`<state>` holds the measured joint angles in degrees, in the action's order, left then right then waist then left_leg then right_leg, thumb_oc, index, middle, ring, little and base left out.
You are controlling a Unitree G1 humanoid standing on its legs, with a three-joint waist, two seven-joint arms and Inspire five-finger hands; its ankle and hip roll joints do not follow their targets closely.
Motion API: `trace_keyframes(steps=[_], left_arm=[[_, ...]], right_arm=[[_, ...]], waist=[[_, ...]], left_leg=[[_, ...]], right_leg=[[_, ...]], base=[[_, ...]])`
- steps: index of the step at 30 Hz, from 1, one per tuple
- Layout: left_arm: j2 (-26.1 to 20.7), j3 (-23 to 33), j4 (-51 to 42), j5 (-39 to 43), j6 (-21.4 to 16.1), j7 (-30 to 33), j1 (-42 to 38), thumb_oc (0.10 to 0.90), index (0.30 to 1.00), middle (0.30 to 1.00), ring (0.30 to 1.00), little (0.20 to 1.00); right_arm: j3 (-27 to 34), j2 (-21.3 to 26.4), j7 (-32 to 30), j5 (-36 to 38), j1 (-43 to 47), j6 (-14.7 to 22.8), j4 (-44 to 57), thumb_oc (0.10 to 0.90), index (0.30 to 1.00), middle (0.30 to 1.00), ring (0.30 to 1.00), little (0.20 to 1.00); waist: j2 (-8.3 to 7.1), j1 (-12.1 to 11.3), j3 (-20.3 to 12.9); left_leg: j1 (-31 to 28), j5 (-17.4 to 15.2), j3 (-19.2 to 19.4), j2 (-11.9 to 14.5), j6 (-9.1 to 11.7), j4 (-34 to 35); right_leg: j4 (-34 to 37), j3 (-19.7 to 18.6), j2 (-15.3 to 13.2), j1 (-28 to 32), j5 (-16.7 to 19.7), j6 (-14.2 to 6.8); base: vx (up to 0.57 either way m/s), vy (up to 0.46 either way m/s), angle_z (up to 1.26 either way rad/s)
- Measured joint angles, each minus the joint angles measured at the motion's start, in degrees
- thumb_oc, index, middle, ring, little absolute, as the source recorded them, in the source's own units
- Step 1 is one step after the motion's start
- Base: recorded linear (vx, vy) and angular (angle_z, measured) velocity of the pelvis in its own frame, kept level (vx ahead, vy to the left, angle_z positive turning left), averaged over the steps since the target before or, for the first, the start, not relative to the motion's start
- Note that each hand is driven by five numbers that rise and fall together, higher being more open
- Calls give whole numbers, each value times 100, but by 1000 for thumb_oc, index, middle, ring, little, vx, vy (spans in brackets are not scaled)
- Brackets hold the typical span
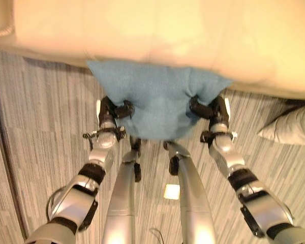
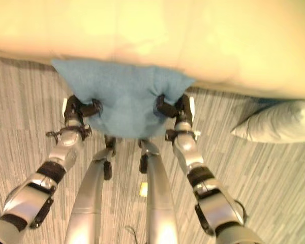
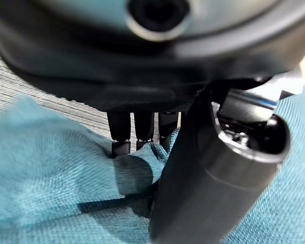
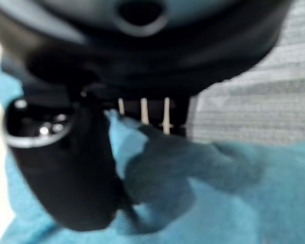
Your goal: Pick up all the scattered cushions and arrange them neatly on the sofa.
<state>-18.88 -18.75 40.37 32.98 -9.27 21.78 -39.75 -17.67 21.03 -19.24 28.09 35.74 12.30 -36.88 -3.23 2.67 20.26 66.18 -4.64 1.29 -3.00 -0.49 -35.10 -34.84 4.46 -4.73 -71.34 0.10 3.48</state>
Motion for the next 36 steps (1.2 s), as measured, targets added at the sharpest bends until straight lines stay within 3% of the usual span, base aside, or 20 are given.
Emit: trace_keyframes(steps=[3,4,6,8,9,11,13,14,18,22,23,26,29,31,32,33,34,36], left_arm=[[59,231,-535,-65,-46,-100,633,400,300,300,300,300],[103,260,-549,-75,-69,-143,929,400,300,300,300,300],[158,251,-658,-101,-204,-192,1268,400,300,300,300,300],[183,399,-1248,-103,-201,-325,1666,400,300,300,300,300],[221,381,-1391,-102,-212,-390,1982,400,300,300,300,300],[238,461,-1612,-102,-242,-560,2485,400,300,300,300,300],[184,400,-1728,-102,-376,-737,2837,400,300,300,300,300],[196,396,-1894,-100,-358,-847,3073,400,300,300,300,300],[139,326,-1881,-102,-341,-928,3260,400,300,300,300,300],[129,305,-1874,-154,-327,-1085,3448,400,300,300,300,300],[142,303,-1862,-163,-318,-1102,3487,400,300,300,300,300],[191,295,-1840,-189,-283,-1130,3556,400,300,300,300,300],[245,306,-1841,-293,-276,-1144,3705,400,300,300,300,300],[277,327,-1842,-348,-258,-1157,3927,400,300,300,300,300],[289,312,-1842,-369,-155,-1160,4056,400,300,300,300,300],[309,313,-1842,-392,-94,-1191,4224,400,300,300,300,300],[234,298,-1853,-393,-73,-1211,4367,400,300,300,300,300],[69,321,-1852,-454,33,-1233,4496,400,300,300,300,300]], right_arm=[[250,-134,110,-6,-601,8,678,400,300,300,300,300],[197,-199,160,-24,-899,37,869,400,300,300,300,300],[174,-159,278,-98,-1247,257,1066,400,300,300,300,300],[411,-202,338,-170,-1606,227,1603,400,300,300,300,300],[443,-241,353,-224,-1913,227,1724,400,300,300,300,300],[444,-167,461,-332,-2234,216,1854,400,300,300,300,300],[479,-46,586,-493,-2544,277,2024,400,300,300,300,300],[472,37,670,-567,-2662,270,2170,400,300,300,300,300],[594,105,850,-765,-2910,251,2211,400,300,300,300,300],[712,127,974,-889,-3177,153,2211,400,300,300,300,300],[733,146,982,-904,-3197,111,2211,400,300,300,300,300],[825,139,1038,-934,-3319,80,2213,400,300,300,300,300],[861,91,1035,-994,-3385,21,2212,400,300,300,300,300],[837,84,1050,-1166,-3423,-84,2214,400,300,300,300,300],[821,99,1073,-1219,-3538,-111,2222,400,300,300,300,300],[808,81,1106,-1273,-3661,-165,2228,400,300,300,300,300],[783,5,1147,-1330,-3843,-185,2245,400,300,300,300,300],[727,-107,1183,-1407,-4151,-290,2399,400,300,300,300,300]], waist=[[1,-45,251],[0,-46,226],[60,-40,-148],[72,-50,-68],[69,-41,26],[53,-29,-35],[115,-47,-280],[136,-45,-304],[179,-63,-330],[178,-65,-331],[172,-75,-336],[172,-148,-337],[176,-255,-412],[230,-494,-481],[345,-480,-547],[428,-455,-613],[289,-449,-749],[-16,-483,-935]], left_leg=[[-999,173,-25,-5,52,657],[-1506,229,-64,-12,82,953],[-1686,234,-122,-14,87,1191],[-2197,421,-184,12,127,1620],[-2923,509,-322,29,158,1965],[-3622,434,-359,98,183,2155],[-3912,404,-394,146,184,2315],[-4294,392,-414,173,198,2398],[-4914,384,-484,230,221,2461],[-5167,393,-485,158,251,1935],[-5069,303,-462,137,329,1739],[-5084,308,-308,369,343,2250],[-4692,582,-231,475,577,2807],[-4776,718,-361,521,422,3207],[-4892,719,-362,524,404,3228],[-5105,1000,-428,493,201,3300],[-5207,1208,-233,371,53,3278],[-5482,1096,11,54,-132,3340]], right_leg=[[501,28,25,941,85,7],[722,42,42,1408,94,-13],[902,85,50,1577,23,-110],[1192,227,52,2071,88,-92],[1432,314,95,2772,136,-15],[1548,370,150,3444,-55,-134],[1617,404,200,3720,-173,-110],[1752,455,236,4124,-203,-101],[2017,497,317,4872,-243,-71],[2443,514,269,5630,-247,-50],[2629,495,242,5819,-215,55],[3036,509,246,6279,-135,70],[3219,436,241,6490,-184,-12],[3127,197,278,6542,-265,-148],[3130,182,316,6698,-353,-264],[3053,146,325,6861,-514,-421],[2840,43,131,6845,-762,-578],[2507,-33,-263,6877,-979,-825]], base=[[-53,-36,1],[-55,-56,3],[8,-119,4],[63,-100,14],[113,-107,20],[133,-94,9],[163,-80,6],[152,-56,10],[163,-44,4],[150,31,7],[219,59,7],[218,79,4],[268,146,-9],[205,102,-69],[290,178,-55],[254,176,-33],[324,245,-29],[166,189,-31]])
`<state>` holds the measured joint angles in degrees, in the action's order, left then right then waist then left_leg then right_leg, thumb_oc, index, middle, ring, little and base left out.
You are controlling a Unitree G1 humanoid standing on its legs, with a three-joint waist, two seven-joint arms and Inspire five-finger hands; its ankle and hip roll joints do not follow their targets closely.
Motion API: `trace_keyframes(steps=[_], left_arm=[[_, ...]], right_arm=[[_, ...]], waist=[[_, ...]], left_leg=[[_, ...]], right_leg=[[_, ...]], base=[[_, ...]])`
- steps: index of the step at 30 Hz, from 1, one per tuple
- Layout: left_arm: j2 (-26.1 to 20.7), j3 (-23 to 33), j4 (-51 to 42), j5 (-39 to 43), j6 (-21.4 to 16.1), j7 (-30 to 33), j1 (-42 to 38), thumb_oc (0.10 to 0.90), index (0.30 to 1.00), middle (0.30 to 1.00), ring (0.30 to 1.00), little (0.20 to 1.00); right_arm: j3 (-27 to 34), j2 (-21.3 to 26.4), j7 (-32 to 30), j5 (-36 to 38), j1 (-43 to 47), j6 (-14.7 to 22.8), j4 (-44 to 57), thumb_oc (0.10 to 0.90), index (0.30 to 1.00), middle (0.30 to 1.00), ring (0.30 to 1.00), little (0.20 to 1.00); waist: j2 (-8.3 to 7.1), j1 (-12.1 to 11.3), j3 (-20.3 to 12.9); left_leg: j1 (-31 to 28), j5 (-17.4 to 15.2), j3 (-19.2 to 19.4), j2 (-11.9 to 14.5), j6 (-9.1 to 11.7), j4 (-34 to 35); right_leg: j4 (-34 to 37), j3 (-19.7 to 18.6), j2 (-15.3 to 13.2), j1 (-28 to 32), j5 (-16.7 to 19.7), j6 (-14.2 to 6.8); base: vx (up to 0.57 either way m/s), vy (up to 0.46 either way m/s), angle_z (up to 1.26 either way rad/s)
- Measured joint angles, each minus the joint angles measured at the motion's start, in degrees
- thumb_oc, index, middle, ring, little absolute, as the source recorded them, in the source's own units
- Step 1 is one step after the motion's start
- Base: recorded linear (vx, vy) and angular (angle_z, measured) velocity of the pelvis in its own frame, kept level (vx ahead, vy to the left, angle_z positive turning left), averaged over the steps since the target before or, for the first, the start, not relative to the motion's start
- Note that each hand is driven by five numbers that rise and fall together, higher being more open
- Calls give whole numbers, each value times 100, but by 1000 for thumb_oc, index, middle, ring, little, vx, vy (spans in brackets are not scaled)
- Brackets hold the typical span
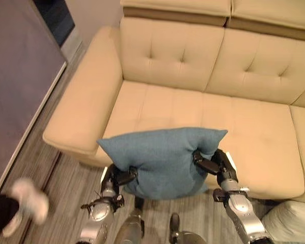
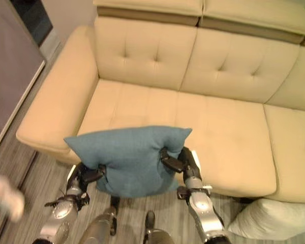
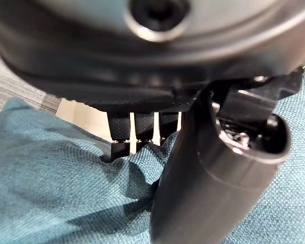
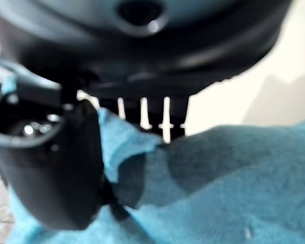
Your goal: Pick up all the scattered cushions and arrange them neatly on the sofa.
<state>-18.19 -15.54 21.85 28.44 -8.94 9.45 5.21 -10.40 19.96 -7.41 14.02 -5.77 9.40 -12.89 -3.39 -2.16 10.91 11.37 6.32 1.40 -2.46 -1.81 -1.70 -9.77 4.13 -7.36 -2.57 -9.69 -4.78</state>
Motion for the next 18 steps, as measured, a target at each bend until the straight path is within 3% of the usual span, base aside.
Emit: trace_keyframes(steps=[2,5,6,7,9,11,14,16,17,18], left_arm=[[-132,64,-2,-52,9,-7,-11,400,300,300,300,300],[-276,138,-7,-58,16,-10,-212,400,300,300,300,300],[-315,163,-9,-70,16,-14,-255,400,300,300,300,300],[-304,201,-9,-132,15,-13,-271,400,300,300,300,300],[-280,275,-19,-161,10,-13,-300,400,300,300,300,300],[-250,385,13,-161,13,-8,-249,400,300,300,300,300],[-182,388,-9,-165,19,-16,-71,400,300,300,300,300],[-52,327,-25,-191,23,-18,34,400,300,300,300,300],[0,252,-24,-228,24,-22,47,400,300,300,300,300],[33,200,-23,-229,25,-23,28,400,300,300,300,300]], right_arm=[[-45,-128,101,-24,-13,-12,44,400,300,300,300,300],[-65,-173,167,-28,143,-55,44,400,300,300,300,300],[-61,-235,203,-28,158,-52,49,400,300,300,300,300],[-62,-276,202,-29,171,-52,50,400,300,300,300,300],[-82,-268,203,-58,269,-51,60,400,300,300,300,300],[-198,-231,211,-156,384,-54,58,400,300,300,300,300],[-240,-196,207,-159,275,-68,56,400,300,300,300,300],[-173,-87,208,-167,123,-74,55,400,300,300,300,300],[-73,-43,202,-172,57,-79,21,400,300,300,300,300],[0,-3,198,-172,50,-83,20,400,300,300,300,300]], waist=[[-91,-8,-57],[-75,-23,-45],[-39,-18,-20],[-31,-14,-14],[12,-8,14],[21,-33,20],[-9,65,20],[7,123,10],[5,79,9],[-4,96,8]], left_leg=[[-198,-104,161,-147,-133,54],[-380,-164,172,-197,-222,15],[-604,-308,144,-189,-420,6],[-732,-404,160,-194,-490,11],[-927,-532,233,-199,-499,139],[-1035,-514,420,-188,-443,305],[-1226,-602,384,-251,-294,341],[-1310,-661,153,-211,-184,351],[-1279,-683,12,-136,-45,296],[-1059,-743,-93,-111,58,-36]], right_leg=[[-459,-49,-177,-124,-24,-34],[-1905,-320,-278,-767,215,-430],[-2456,-377,-287,-941,140,-583],[-2531,-347,-296,-1013,100,-570],[-2257,-138,-297,-1283,66,-504],[-1502,220,-248,-1484,120,-373],[-212,550,-32,-1297,561,-110],[203,458,138,-982,1081,64],[533,434,269,-781,1399,251],[780,568,297,-667,1472,356]], base=[[83,191,-34],[69,144,-18],[136,104,-6],[223,64,-5],[210,2,-18],[160,-62,-37],[140,-120,5],[54,-166,51],[19,-165,76],[12,-118,79]])
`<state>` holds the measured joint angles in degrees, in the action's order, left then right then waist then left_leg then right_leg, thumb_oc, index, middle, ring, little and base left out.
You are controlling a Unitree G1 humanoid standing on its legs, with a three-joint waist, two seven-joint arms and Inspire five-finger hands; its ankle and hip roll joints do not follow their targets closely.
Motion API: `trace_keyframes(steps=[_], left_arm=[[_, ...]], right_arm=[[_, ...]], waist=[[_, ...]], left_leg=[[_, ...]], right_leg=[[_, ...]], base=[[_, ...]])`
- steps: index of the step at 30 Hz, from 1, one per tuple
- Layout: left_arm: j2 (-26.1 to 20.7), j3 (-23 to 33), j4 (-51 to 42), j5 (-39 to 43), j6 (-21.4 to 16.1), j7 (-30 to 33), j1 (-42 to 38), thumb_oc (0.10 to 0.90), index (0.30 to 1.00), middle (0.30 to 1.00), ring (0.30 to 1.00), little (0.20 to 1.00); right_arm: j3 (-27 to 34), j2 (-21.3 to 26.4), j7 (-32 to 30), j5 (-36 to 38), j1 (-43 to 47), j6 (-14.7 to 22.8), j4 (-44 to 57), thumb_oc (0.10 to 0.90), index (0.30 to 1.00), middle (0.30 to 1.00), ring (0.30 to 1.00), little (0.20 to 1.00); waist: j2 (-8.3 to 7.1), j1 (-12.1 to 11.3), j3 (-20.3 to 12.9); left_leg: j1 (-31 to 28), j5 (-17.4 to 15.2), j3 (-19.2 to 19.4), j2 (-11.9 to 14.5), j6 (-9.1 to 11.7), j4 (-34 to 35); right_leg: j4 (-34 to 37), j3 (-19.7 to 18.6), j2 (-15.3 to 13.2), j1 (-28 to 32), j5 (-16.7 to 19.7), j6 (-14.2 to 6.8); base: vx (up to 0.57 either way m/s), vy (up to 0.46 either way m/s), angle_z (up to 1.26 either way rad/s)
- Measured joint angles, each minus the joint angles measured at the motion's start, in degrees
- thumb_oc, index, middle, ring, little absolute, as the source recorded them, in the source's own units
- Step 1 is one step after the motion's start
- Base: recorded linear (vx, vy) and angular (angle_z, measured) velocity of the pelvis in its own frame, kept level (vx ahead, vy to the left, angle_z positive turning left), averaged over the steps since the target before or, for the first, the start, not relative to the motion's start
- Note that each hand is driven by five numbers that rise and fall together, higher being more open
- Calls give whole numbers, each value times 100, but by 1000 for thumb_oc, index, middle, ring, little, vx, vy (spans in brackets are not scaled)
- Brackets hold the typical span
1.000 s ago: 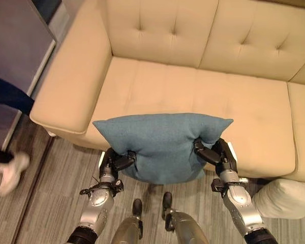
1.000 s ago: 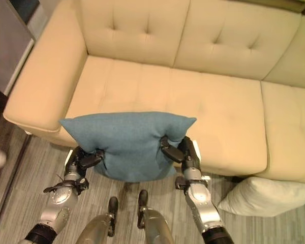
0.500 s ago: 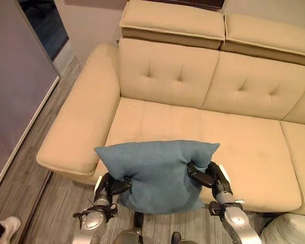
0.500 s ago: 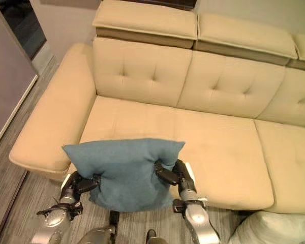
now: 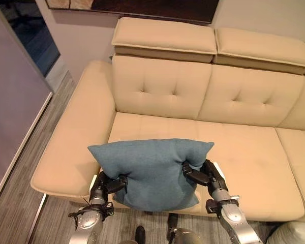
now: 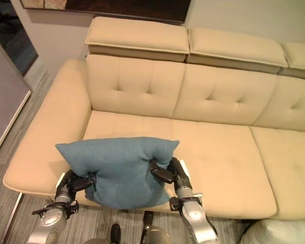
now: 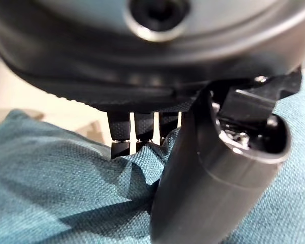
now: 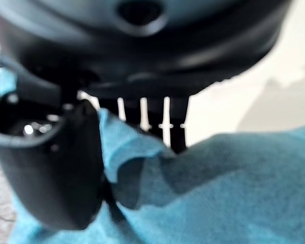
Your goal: Pick up all the scattered cushions and arrange them neatly on the sofa.
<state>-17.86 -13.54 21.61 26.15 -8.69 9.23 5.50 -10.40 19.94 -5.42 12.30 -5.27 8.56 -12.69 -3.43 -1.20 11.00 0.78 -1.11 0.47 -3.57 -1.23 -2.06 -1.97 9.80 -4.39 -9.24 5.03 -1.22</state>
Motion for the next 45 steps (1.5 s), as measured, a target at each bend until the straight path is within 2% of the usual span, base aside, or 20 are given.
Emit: trace_keyframes(steps=[1,2,3,6,8,9,11,12,15,19,22,28,30,32,39,45], left_arm=[[45,-95,1,1,10,-2,1,400,300,300,300,300],[68,-109,1,1,28,-1,13,400,300,300,300,300],[78,-124,-13,3,37,-7,12,400,300,300,300,300],[75,-120,-53,-33,37,-8,-123,400,300,300,300,300],[78,-149,-53,-51,37,-7,-270,400,300,300,300,300],[83,-150,-62,-51,37,-6,-293,400,300,300,300,300],[88,-164,-72,-52,37,-5,-293,400,300,300,300,300],[119,-220,-137,-77,39,-11,-334,400,300,300,300,300],[89,-219,-269,-155,45,-6,-381,400,300,300,300,300],[-149,-191,-447,-157,45,9,-432,400,300,300,300,300],[-289,-35,-451,-162,45,119,-571,400,300,300,300,300],[-275,4,-450,-167,43,513,-1134,400,300,300,300,300],[-268,-22,-443,-169,-7,645,-1499,400,300,300,300,300],[-268,-179,-171,-169,-8,972,-2447,400,300,300,300,300],[-279,-697,1057,-158,-59,1435,-4049,400,300,300,300,300],[-388,-898,1636,-149,-146,1646,-4761,400,300,300,300,300]], right_arm=[[59,110,-9,1,28,-3,0,400,300,300,300,300],[62,146,-8,1,46,-4,0,400,300,300,300,300],[83,171,-9,3,67,-3,15,400,300,300,300,300],[140,172,-41,13,103,-3,14,400,300,300,300,300],[192,182,-128,22,148,-4,10,400,300,300,300,300],[209,184,-133,22,165,-4,11,400,300,300,300,300],[225,205,-132,21,182,-3,14,400,300,300,300,300],[319,221,-149,20,170,-6,3,400,300,300,300,300],[377,170,-243,17,141,-23,48,400,300,300,300,300],[249,153,-254,-54,199,-25,145,400,300,300,300,300],[13,149,-379,-196,557,-49,145,400,300,300,300,300],[-47,163,-757,-338,1425,-70,107,400,300,300,300,300],[-28,185,-1007,-363,1874,-57,23,400,300,300,300,300],[-90,294,-1422,-377,2665,-76,-284,400,300,300,300,300],[-463,582,-1999,-380,4109,-91,-1369,400,300,300,300,300],[-789,665,-2290,-422,4936,-86,-2076,400,300,300,300,300]], waist=[[-12,-6,7],[-27,-33,17],[-69,-69,31],[-71,-29,33],[-74,-8,44],[-57,0,42],[53,33,25],[238,219,55],[198,236,47],[202,199,45],[202,168,45],[208,25,47],[219,42,41],[268,54,15],[400,78,77],[430,84,85]], left_leg=[[270,-75,25,2,116,-567],[369,-96,56,-8,145,-888],[683,-268,40,12,140,-1516],[825,-204,-168,288,236,-996],[984,19,-422,455,511,-472],[968,87,-437,526,569,-237],[799,288,-433,667,579,-9],[543,632,-434,766,542,224],[252,749,-170,559,351,647],[140,694,46,349,265,709],[130,689,72,317,258,710],[184,683,143,393,252,715],[270,684,194,426,253,716],[657,795,151,466,268,712],[1030,881,36,469,276,710],[1611,951,-12,480,318,709]], right_leg=[[300,111,-7,197,120,167],[420,96,-10,314,161,222],[631,57,-46,585,147,310],[719,-57,39,682,64,342],[721,-156,111,666,52,311],[721,-212,164,672,52,290],[720,-286,284,724,60,200],[720,-267,369,821,-2,104],[717,-462,141,799,-2,-80],[721,-621,-97,820,-49,-259],[724,-654,-127,820,-47,-281],[739,-700,-57,735,-31,-276],[763,-728,-28,625,-18,-272],[741,-692,17,251,106,-220],[724,-603,28,-78,147,-211],[723,-557,43,-650,200,-175]], base=[[19,-26,48],[68,32,15],[82,65,-13],[83,90,-19],[86,127,-29],[74,102,-46],[100,136,-45],[118,166,-22],[91,139,-33],[32,69,-18],[19,25,-2],[-24,-6,-6],[-74,-40,-10],[-109,-50,1],[-85,-17,6],[-32,-6,4]])
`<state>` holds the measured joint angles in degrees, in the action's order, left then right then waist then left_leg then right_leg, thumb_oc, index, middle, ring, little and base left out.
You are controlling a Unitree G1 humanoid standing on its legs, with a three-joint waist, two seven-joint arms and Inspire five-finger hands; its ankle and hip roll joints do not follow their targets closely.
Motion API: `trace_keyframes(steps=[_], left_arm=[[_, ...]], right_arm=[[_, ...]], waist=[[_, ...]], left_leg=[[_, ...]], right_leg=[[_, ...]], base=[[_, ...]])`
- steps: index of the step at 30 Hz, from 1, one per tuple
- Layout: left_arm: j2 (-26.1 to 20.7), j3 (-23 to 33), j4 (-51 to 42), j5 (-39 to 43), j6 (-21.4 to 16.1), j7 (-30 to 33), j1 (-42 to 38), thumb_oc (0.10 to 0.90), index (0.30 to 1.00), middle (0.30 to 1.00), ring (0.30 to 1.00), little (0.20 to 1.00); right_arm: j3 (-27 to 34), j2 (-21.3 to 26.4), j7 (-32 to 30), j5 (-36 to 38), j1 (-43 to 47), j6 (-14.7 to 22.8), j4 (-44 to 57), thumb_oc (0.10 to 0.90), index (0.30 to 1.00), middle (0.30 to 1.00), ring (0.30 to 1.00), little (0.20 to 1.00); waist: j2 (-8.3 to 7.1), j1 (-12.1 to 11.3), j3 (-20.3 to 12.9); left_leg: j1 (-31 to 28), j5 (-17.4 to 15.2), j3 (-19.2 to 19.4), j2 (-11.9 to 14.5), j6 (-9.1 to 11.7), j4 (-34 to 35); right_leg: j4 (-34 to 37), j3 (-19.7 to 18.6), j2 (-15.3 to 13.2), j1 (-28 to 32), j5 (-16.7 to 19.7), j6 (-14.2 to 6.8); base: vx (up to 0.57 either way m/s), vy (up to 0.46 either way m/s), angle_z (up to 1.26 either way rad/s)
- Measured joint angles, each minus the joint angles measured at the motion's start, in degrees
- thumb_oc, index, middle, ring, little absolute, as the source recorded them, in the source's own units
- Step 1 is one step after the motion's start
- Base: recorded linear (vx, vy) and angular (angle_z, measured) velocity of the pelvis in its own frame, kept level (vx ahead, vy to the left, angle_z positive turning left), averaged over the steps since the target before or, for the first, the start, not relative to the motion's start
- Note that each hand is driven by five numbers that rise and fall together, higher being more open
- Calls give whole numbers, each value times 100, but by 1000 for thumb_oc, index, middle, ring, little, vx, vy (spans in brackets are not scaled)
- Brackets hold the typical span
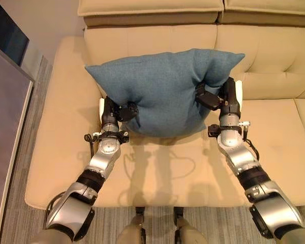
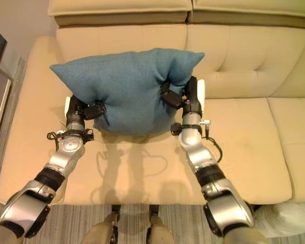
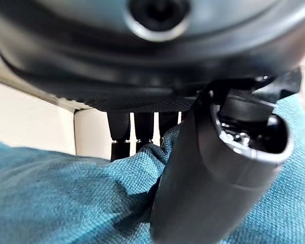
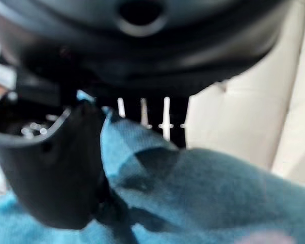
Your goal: Pick up all the scattered cushions and arrange them neatly on the sofa.
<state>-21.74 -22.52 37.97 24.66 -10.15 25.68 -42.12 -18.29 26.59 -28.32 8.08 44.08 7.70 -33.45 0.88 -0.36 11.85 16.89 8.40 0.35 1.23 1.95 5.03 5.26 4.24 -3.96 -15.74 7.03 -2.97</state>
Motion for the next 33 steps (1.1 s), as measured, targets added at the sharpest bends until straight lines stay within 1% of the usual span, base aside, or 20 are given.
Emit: trace_keyframes(steps=[6,7,8,10,13,14,15,16,17,18,19,20,21,22,23,24,26,30,32,33], left_arm=[[-146,-233,658,7,-105,-26,-438,400,300,300,300,300],[-148,-232,768,11,-139,-26,-570,728,792,792,792,792],[-156,-255,927,12,-189,-33,-711,800,900,900,900,900],[-216,-284,1284,12,-204,-124,-1034,800,900,900,900,900],[-420,-254,1273,11,-230,-212,-1082,800,900,900,900,900],[-465,-229,1249,9,-231,-296,-1068,800,900,900,900,900],[-485,-185,1215,9,-233,-328,-1068,800,900,900,900,900],[-580,-190,1133,5,-245,-378,-1045,800,900,900,900,900],[-694,-192,1130,10,-266,-444,-1025,800,900,900,900,900],[-1053,-146,1143,17,-267,-570,-1024,800,900,900,900,900],[-1119,-10,1170,105,-270,-625,-1018,800,900,900,900,900],[-1110,149,1196,261,-268,-643,-1017,800,900,900,900,900],[-1106,303,1196,399,-270,-648,-986,800,900,900,900,900],[-1115,477,1188,511,-267,-648,-978,800,900,900,900,900],[-1120,653,1162,578,-269,-648,-940,800,900,900,900,900],[-1241,1122,806,713,-305,-640,-590,800,900,900,900,900],[-1282,1544,362,800,-456,-629,210,800,900,900,900,900],[-1202,1596,-378,788,-478,-708,1059,800,900,900,900,900],[-907,1623,-667,781,-476,-801,1522,800,900,900,900,900],[-486,1666,-796,777,-442,-904,1964,800,900,900,900,900]], right_arm=[[-422,70,-82,-7,485,7,-513,400,300,300,300,300],[-487,130,-85,-7,598,17,-515,549,524,524,524,524],[-564,166,-90,-7,732,49,-614,780,869,869,869,869],[-766,208,-78,-10,1129,60,-957,800,900,900,900,900],[-990,433,-54,-76,1288,50,-970,800,900,900,900,900],[-1004,440,-50,-83,1289,28,-971,800,900,900,900,900],[-1003,439,-48,-96,1308,21,-978,800,900,900,900,900],[-1000,432,-37,-109,1351,14,-1012,800,900,900,900,900],[-980,463,37,-115,1413,9,-1025,800,900,900,900,900],[-884,496,84,-116,1474,53,-1005,800,900,900,900,900],[-765,520,84,-104,1478,56,-1006,800,900,900,900,900],[-596,601,85,-97,1476,59,-1012,800,900,900,900,900],[-425,714,87,-50,1455,55,-1035,800,900,900,900,900],[-291,828,83,8,1446,49,-1043,800,900,900,900,900],[-174,924,80,23,1413,48,-1046,800,900,900,900,900],[64,968,99,179,1311,46,-986,800,900,900,900,900],[437,977,117,384,540,50,-606,800,900,900,900,900],[890,983,315,402,-463,62,-35,800,900,900,900,900],[972,962,501,393,-989,51,178,800,900,900,900,900],[1045,716,675,370,-1411,8,302,800,900,900,900,900]], waist=[[1,11,1],[7,12,6],[7,13,6],[7,28,6],[5,58,7],[-33,84,29],[-126,116,83],[-299,115,150],[-299,88,165],[-206,87,163],[-175,128,190],[-85,127,260],[-39,148,287],[-76,159,292],[-97,226,303],[-98,178,304],[-98,140,304],[-98,120,302],[-98,105,303],[-101,123,304]], left_leg=[[458,1,14,-19,0,-1],[520,1,14,-19,0,-1],[550,3,13,-19,3,-2],[570,3,13,-19,3,-2],[585,2,10,-25,5,-39],[679,-18,7,-79,32,-300],[983,-163,6,-166,163,-870],[1222,-384,-54,-339,80,-1028],[986,164,-136,-267,-41,-190],[759,510,-107,-35,-46,26],[731,519,-138,-3,-57,24],[656,534,-173,41,-79,21],[578,533,-193,-6,-78,21],[509,523,-134,-133,-65,23],[428,507,-139,-256,-43,24],[315,472,-96,-238,-7,25],[-50,440,-75,-126,40,18],[-167,415,-70,-16,73,19],[-190,411,-69,-10,79,19],[-271,359,-60,-2,141,20]], right_leg=[[-2,-29,-21,-475,1,0],[-3,-33,-21,-537,1,0],[-3,-36,-22,-569,1,0],[-3,-52,-22,-598,1,0],[-4,-50,-26,-601,1,0],[-5,-54,-78,-558,11,12],[-11,-59,-185,-518,44,39],[-15,-133,-311,-503,53,35],[-17,-167,-253,-491,51,32],[-60,-271,-51,-490,6,-29],[-366,-268,-28,-633,-72,-120],[-901,-261,-15,-917,-273,-320],[-466,-239,-33,-837,-338,-414],[67,-256,-125,-677,33,-354],[34,-220,-211,-586,421,-275],[26,-133,-219,-494,407,-221],[26,-109,-111,-114,407,-220],[26,-42,2,19,403,-220],[26,-43,6,52,402,-218],[27,-57,11,121,391,-220]], base=[[-8,2,-1],[0,0,0],[0,0,0],[2,1,-2],[21,-4,0],[40,-11,20],[46,-9,23],[27,-8,4],[16,-9,-43],[4,-13,-52],[5,-7,-51],[5,-8,-13],[0,0,0],[3,-8,31],[7,-17,20],[8,-12,7],[7,-12,-6],[13,-33,7],[9,-41,1],[-9,-74,-2]])
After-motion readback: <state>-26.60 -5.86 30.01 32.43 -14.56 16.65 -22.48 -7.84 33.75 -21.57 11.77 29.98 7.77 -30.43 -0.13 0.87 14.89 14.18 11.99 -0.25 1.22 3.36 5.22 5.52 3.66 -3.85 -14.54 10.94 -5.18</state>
